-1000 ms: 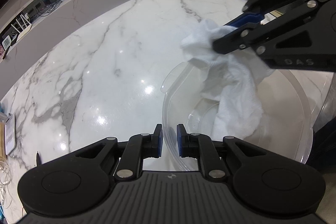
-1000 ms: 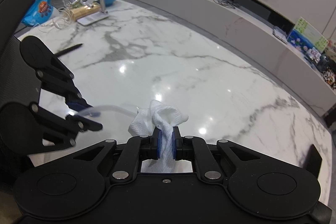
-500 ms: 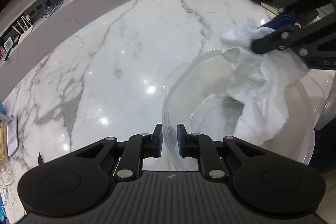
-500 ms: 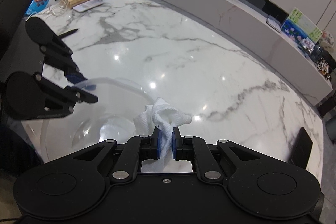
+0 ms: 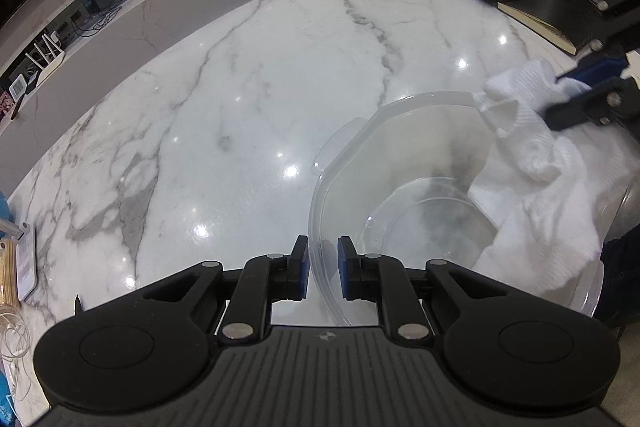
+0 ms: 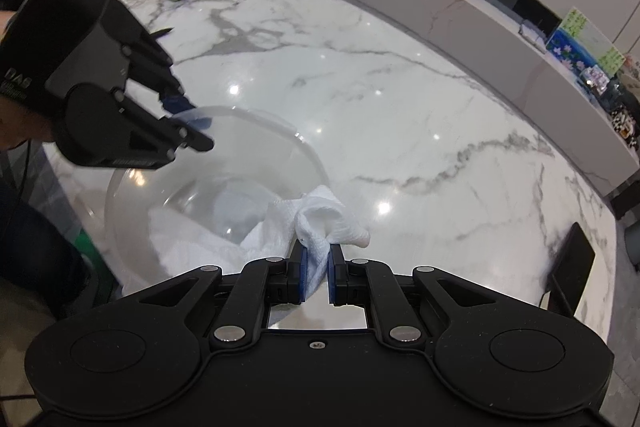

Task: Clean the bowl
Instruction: 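Hold the bowl rim with the left gripper while the right gripper scrubs the inner wall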

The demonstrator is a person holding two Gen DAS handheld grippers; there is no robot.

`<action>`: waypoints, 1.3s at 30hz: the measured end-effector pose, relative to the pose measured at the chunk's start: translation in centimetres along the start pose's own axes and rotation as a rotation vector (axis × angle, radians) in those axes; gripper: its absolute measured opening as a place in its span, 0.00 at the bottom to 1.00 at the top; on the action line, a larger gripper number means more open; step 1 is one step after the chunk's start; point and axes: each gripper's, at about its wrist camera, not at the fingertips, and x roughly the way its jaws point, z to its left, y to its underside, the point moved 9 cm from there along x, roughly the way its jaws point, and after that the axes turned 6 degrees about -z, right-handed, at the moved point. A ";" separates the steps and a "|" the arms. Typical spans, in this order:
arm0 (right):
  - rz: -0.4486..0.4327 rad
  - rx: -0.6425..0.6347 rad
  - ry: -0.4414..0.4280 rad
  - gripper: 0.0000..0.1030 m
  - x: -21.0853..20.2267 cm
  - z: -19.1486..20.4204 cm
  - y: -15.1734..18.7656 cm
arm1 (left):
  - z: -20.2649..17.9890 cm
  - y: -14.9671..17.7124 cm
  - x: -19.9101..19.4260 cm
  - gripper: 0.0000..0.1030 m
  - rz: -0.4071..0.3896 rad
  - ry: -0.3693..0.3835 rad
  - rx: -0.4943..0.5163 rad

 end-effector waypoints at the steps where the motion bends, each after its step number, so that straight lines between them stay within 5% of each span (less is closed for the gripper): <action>1: 0.005 -0.002 -0.013 0.08 -0.1 0.1 0.2 | 0.0 0.0 0.0 0.13 0.000 0.001 0.000; 27: -0.039 0.007 0.011 0.08 2.7 -1.3 -2.8 | -0.9 -0.2 0.1 0.12 -0.023 0.054 0.059; 39: -0.102 -0.004 -0.042 0.08 4.7 -0.5 -5.1 | -0.8 -0.3 0.2 0.12 -0.022 0.063 0.053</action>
